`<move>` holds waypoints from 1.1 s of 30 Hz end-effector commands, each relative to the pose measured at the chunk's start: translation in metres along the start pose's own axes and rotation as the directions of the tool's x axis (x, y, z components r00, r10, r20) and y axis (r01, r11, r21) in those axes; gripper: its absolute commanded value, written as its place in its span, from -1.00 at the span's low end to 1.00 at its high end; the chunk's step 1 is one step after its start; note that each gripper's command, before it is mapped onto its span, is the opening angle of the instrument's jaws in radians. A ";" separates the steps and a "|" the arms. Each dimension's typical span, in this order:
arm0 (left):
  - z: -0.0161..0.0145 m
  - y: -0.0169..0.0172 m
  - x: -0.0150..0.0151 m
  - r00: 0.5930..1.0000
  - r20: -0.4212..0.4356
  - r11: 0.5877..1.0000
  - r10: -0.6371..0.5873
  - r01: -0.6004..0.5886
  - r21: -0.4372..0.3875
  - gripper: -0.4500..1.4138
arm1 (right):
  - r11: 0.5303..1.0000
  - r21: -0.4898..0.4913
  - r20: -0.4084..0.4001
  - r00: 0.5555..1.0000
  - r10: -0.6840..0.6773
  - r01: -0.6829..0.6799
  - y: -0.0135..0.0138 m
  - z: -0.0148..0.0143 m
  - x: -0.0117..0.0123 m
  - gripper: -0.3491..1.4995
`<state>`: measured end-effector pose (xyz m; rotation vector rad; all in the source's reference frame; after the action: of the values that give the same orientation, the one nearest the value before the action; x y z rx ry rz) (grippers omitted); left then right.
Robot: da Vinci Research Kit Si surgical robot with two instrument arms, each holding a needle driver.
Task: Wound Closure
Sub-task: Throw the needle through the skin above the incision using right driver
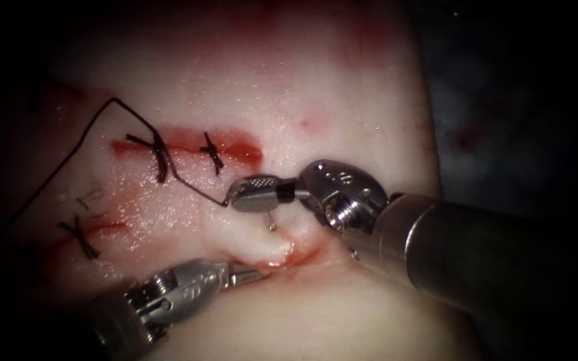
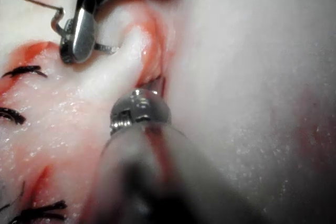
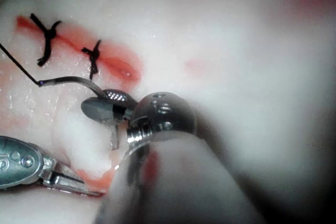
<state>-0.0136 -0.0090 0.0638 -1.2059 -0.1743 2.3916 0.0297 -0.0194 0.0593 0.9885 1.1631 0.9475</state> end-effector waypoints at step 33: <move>0.0002 -0.0003 -0.0003 1.000 0.003 1.000 0.001 -0.001 0.001 -0.93 | 0.906 0.132 -0.057 0.910 0.411 -0.401 0.0010 -0.0003 -0.0045 -1.00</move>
<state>-0.0130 -0.0089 0.0636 -1.2017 -0.1754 2.3932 0.0280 -0.0235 0.0609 1.3437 1.1100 1.2744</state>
